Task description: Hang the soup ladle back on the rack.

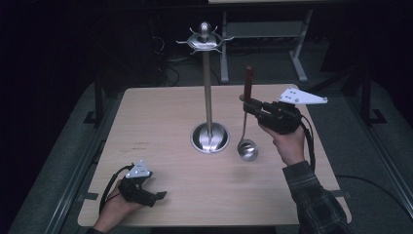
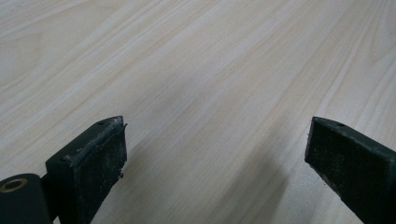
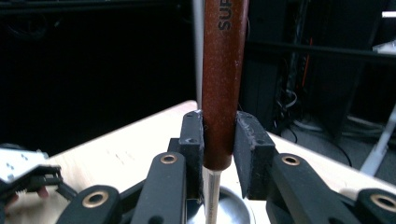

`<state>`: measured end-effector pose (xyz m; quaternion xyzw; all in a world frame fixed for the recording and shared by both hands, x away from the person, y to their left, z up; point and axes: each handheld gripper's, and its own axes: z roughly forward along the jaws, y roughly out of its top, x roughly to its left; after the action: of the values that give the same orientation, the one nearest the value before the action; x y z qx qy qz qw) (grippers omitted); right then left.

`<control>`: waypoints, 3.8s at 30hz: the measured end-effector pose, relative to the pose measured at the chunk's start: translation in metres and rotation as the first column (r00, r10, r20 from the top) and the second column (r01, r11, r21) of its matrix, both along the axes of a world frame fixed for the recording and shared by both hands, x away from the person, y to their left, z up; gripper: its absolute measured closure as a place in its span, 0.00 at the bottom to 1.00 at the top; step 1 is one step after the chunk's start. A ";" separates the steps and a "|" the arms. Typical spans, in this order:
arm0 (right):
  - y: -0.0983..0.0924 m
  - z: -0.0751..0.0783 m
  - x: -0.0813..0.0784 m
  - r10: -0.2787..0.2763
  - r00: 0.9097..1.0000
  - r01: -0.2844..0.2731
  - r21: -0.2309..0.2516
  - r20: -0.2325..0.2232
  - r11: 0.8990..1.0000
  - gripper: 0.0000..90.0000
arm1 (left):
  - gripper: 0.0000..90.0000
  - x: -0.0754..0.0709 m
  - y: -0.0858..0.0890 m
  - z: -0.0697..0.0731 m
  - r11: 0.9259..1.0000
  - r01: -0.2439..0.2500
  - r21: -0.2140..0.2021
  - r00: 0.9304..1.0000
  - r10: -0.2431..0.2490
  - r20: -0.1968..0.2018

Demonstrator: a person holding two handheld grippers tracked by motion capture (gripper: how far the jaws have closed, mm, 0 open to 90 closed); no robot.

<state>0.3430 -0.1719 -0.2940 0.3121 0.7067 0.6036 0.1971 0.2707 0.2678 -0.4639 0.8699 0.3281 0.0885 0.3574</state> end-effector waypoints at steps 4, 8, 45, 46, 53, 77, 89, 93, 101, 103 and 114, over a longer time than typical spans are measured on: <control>0.011 0.022 0.001 0.008 0.999 -0.007 -0.006 0.041 1.000 0.83 | 0.06 0.000 0.000 0.000 1.000 0.003 0.004 1.000 -0.003 0.002; 0.022 0.039 0.005 0.015 0.998 -0.015 -0.011 0.057 1.000 0.82 | 0.06 0.000 0.000 0.000 1.000 0.005 0.005 1.000 -0.005 0.000; 0.065 0.043 0.027 0.006 0.999 -0.003 -0.060 0.049 0.998 0.82 | 0.06 0.000 0.001 0.001 1.000 0.011 0.007 1.000 -0.011 0.001; 0.064 0.042 0.027 0.008 0.999 -0.005 -0.059 0.051 0.998 0.82 | 0.06 0.000 0.001 0.001 1.000 0.015 0.011 1.000 -0.015 0.004; 0.057 0.040 0.024 0.024 0.999 -0.022 -0.047 0.038 0.999 0.70 | 0.06 0.000 0.000 0.000 1.000 0.015 0.011 1.000 -0.015 0.002; 0.004 -0.024 0.006 -0.016 0.995 0.006 -0.098 -0.102 0.995 0.53 | 0.06 0.001 0.000 -0.002 1.000 0.023 0.021 1.000 -0.023 -0.002; -0.026 -0.077 -0.014 -0.051 0.982 0.017 -0.182 -0.181 0.983 0.44 | 0.06 0.000 -0.002 -0.004 1.000 0.019 0.012 1.000 -0.019 -0.011; -0.035 -0.093 -0.023 -0.061 0.980 0.022 -0.198 -0.189 0.980 0.42 | 0.06 0.001 -0.002 -0.004 1.000 0.011 0.005 1.000 -0.011 -0.005; -0.052 -0.122 -0.039 -0.084 0.973 0.029 -0.247 -0.214 0.969 0.38 | 0.06 0.000 -0.001 -0.002 1.000 0.003 -0.002 1.000 -0.003 0.010; -0.055 -0.129 -0.044 -0.093 0.971 0.031 -0.270 -0.219 0.962 0.37 | 0.06 0.000 0.000 -0.002 1.000 -0.002 -0.008 1.000 0.003 0.018; -0.069 -0.160 -0.065 -0.104 0.961 0.001 -0.370 -0.258 0.929 0.31 | 0.06 0.000 0.005 0.001 1.000 -0.007 -0.005 0.999 0.007 0.035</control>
<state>0.2781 -0.2408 -0.4538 0.3689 0.8185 0.4068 0.1688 0.2702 0.2730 -0.4625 0.8662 0.3250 0.1042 0.3649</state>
